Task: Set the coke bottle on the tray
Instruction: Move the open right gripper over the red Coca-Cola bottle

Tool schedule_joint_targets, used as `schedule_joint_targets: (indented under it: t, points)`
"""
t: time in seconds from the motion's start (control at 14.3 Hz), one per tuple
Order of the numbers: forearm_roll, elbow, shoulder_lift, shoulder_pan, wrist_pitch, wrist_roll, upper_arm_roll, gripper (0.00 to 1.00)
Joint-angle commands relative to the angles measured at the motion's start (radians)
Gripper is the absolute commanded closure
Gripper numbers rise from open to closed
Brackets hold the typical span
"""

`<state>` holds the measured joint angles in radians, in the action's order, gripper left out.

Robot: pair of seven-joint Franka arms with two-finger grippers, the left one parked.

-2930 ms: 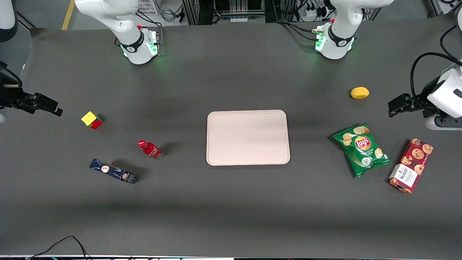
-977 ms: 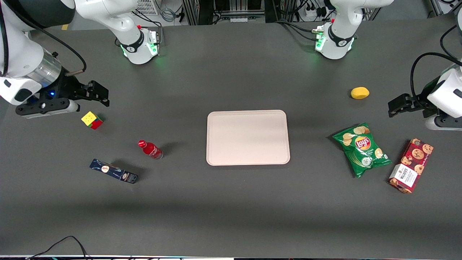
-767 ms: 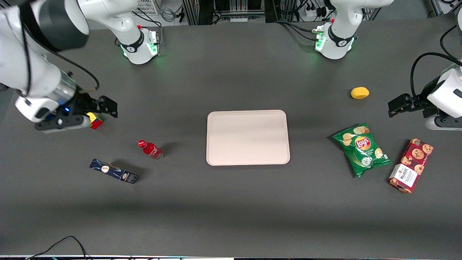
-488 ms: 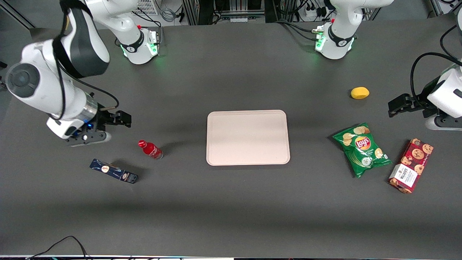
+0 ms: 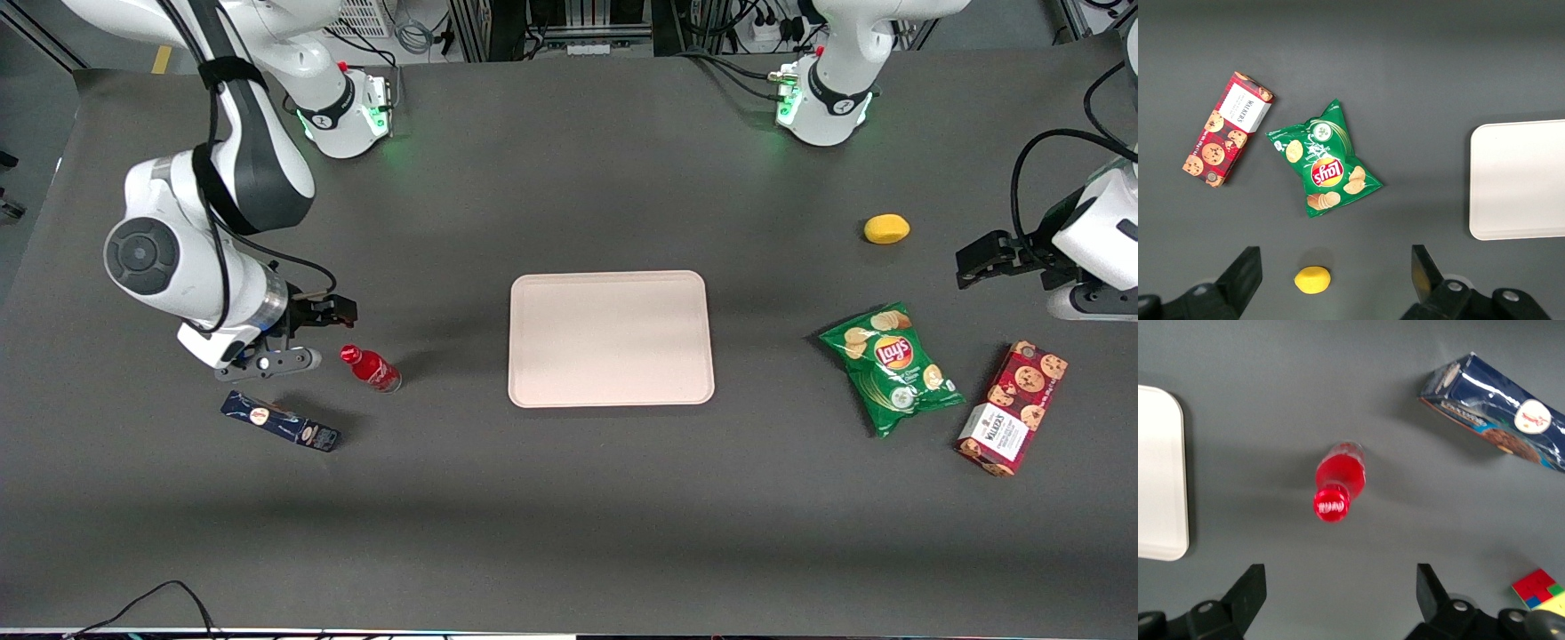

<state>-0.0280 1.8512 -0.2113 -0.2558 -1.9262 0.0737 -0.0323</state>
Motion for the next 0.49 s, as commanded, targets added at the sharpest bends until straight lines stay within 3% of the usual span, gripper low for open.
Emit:
schedule_joint_targets:
  t: [0.0, 0.42]
  points:
    - [0.014, 0.003, -0.037, -0.007, -0.083, -0.003, -0.001, 0.00]
    - [0.020, 0.003, -0.097, -0.007, -0.174, -0.005, -0.001, 0.00]
